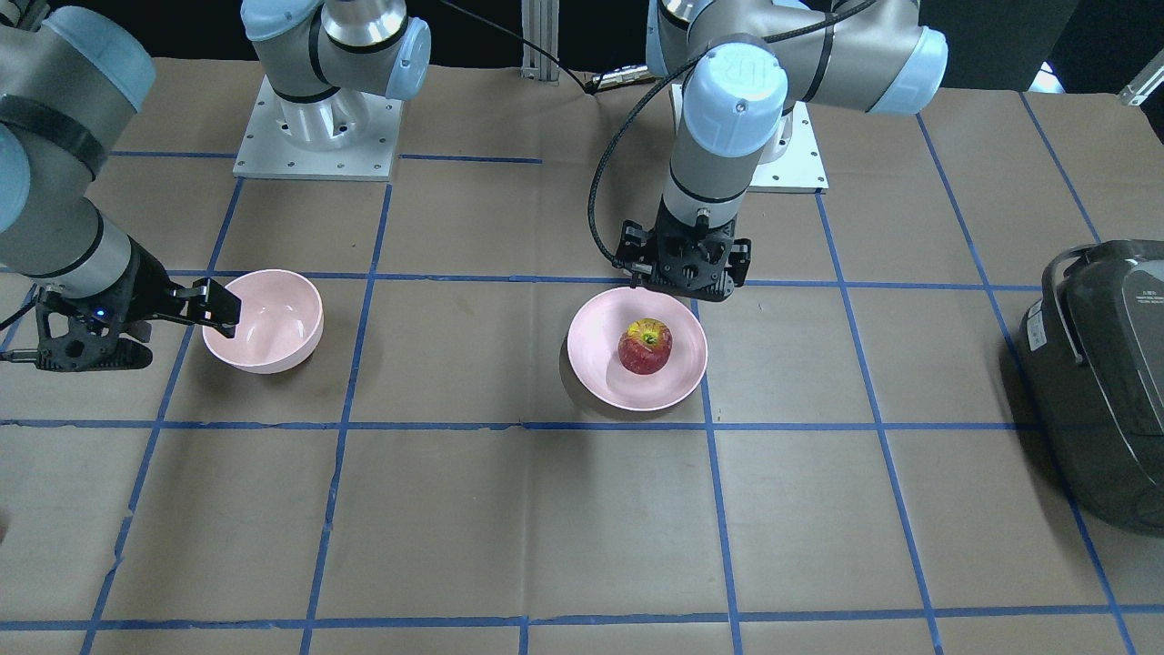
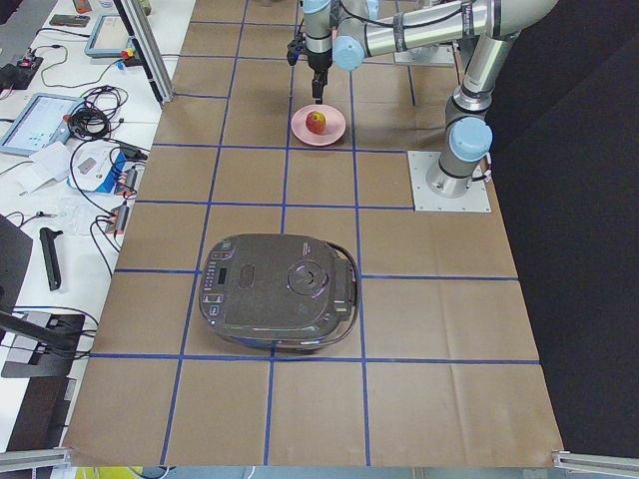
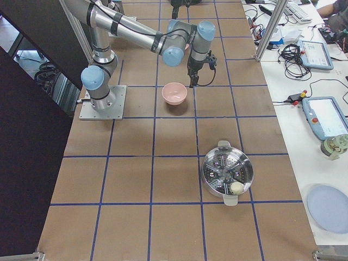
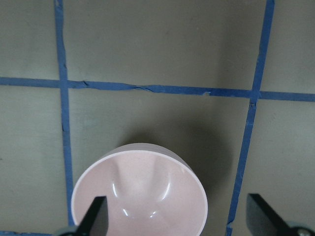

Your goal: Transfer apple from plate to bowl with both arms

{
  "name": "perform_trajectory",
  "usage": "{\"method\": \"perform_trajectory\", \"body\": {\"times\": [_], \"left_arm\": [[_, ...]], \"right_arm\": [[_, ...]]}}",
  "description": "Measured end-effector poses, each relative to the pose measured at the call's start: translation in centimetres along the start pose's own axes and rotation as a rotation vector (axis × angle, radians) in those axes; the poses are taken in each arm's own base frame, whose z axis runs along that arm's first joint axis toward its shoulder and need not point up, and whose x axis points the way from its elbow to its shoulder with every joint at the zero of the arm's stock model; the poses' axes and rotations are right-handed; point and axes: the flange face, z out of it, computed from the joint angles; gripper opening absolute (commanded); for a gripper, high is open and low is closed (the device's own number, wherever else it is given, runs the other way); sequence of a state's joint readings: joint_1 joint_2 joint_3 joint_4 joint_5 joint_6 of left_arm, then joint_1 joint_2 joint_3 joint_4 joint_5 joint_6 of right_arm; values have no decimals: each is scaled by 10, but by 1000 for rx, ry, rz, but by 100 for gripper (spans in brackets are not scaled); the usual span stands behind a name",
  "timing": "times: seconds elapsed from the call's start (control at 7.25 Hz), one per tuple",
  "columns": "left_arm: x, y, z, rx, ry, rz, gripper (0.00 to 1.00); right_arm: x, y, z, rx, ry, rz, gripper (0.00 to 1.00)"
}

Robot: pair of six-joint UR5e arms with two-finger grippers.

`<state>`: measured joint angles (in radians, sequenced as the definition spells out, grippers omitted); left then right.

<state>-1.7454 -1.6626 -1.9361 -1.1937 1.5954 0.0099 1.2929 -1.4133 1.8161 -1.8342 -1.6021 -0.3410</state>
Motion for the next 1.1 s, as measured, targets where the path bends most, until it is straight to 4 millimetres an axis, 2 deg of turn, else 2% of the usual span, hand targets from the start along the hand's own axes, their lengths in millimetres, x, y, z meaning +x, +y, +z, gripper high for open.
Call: {"method": "perform_trajectory", "body": {"times": [0.28, 0.69, 0.83, 0.97, 1.1], "left_arm": [[1, -27, 52, -12, -31, -2, 100], [5, -46, 100, -42, -4, 3, 100], [6, -48, 109, -58, 5, 8, 100], [7, -48, 114, -67, 8, 12, 100], [9, -47, 116, -74, 8, 14, 97]], "right_arm": [[21, 15, 38, -30, -16, -25, 100], [57, 26, 80, -84, -68, -26, 85], [59, 30, 90, -102, -81, -18, 62], [57, 36, 102, -125, -94, -15, 30], [52, 43, 115, -149, -107, -14, 2]]}}
